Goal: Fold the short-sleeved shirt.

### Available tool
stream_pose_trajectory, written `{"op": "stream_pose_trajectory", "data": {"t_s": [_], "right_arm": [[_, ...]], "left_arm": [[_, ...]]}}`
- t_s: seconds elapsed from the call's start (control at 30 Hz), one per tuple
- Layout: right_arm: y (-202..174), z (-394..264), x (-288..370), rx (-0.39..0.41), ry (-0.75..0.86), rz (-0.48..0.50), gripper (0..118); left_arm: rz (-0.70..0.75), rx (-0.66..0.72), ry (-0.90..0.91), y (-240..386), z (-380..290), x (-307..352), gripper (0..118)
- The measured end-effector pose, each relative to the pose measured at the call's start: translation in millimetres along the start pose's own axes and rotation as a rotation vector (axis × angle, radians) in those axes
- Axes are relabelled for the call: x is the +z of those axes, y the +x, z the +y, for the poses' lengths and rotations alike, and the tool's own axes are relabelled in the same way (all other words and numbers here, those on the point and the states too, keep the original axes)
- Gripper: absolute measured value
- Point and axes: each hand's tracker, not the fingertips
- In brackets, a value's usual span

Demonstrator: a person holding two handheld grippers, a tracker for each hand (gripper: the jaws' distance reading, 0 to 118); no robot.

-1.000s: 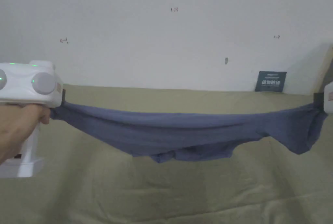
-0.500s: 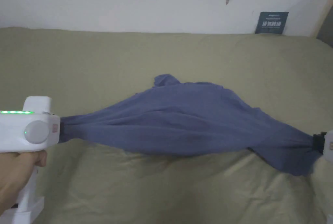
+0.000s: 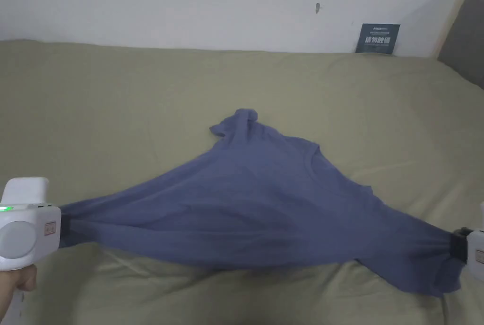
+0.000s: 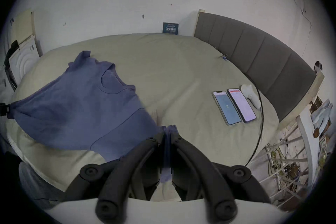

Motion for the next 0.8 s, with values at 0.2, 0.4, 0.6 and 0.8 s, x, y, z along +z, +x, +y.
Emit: {"op": "stream_pose_trajectory", "data": {"t_s": [0.2,0.4,0.6,0.8], "right_arm": [[-19,-10,-32,0.056,-0.050,-0.006,10],[-26,-12,-45,0.051,-0.087,-0.014,18],[-37,-2,-30,0.034,0.010,0.009,106],[-105,21,20,0.104,0.080,0.216,98]], "left_arm": [[-0.003,-0.017,-0.044,11,-15,-26,4],[-0.012,-0.002,-0.066,9,-22,-36,11],[-0.066,0.113,0.015,-2,-18,-17,118],[-0.060,0.105,0.047,-7,-28,10,110]]}}
